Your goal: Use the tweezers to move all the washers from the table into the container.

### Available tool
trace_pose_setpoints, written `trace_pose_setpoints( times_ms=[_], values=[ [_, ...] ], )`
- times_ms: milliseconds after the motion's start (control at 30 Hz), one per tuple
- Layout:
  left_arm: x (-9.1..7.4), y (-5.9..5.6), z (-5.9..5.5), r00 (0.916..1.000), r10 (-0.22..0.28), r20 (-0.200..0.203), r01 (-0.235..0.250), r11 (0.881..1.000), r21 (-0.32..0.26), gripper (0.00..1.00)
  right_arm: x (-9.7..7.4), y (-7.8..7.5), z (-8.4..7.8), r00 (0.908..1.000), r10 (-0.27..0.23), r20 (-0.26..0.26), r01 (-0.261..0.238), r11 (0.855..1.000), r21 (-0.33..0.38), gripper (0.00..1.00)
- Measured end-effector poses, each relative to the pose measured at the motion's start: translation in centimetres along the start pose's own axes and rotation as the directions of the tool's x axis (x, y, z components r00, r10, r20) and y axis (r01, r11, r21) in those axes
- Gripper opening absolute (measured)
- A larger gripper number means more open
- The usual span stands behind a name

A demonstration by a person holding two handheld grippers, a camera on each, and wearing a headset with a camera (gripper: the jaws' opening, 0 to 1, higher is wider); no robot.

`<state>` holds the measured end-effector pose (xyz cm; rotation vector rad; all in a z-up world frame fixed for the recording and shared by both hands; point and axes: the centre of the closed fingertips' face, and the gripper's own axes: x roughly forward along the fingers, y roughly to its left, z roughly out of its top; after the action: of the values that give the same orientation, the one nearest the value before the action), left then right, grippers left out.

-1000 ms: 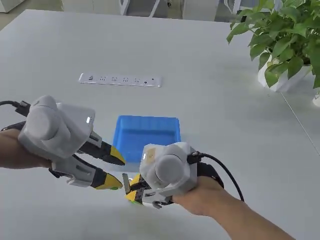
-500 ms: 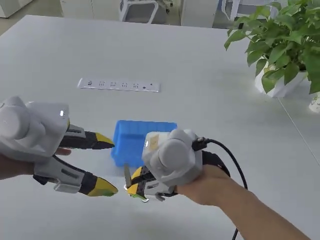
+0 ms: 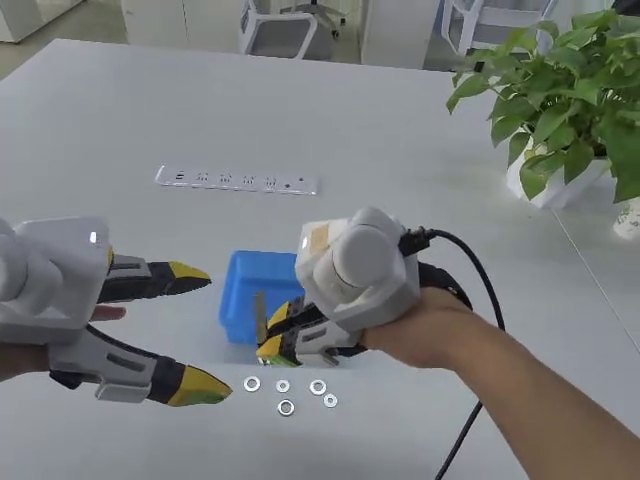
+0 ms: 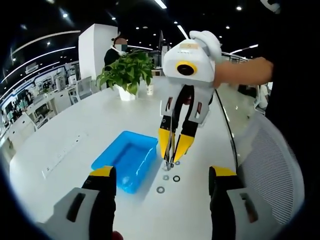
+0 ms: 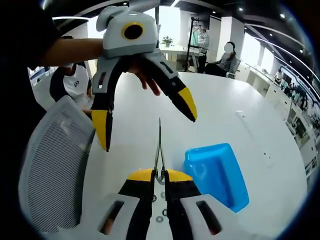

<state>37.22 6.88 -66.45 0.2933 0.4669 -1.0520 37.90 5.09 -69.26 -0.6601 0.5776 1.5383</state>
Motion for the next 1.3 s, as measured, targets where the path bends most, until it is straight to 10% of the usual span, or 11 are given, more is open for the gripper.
trace_pose_setpoints(
  times_ms=[633, 1300],
  values=[
    [-0.4, 0.8, -0.1, 0.9963, 0.068, 0.052, -0.065, 0.995, -0.072, 0.99, -1.3, -5.3, 0.6, 0.9991, -0.036, 0.020, 0.036, 0.999, -0.004, 0.09],
    [-0.3, 1.4, -1.0, 0.9968, 0.075, 0.028, -0.072, 0.993, -0.089, 0.99, 1.1, -9.1, -2.6, 0.9980, -0.064, 0.001, 0.064, 0.998, -0.024, 0.09]
  ],
)
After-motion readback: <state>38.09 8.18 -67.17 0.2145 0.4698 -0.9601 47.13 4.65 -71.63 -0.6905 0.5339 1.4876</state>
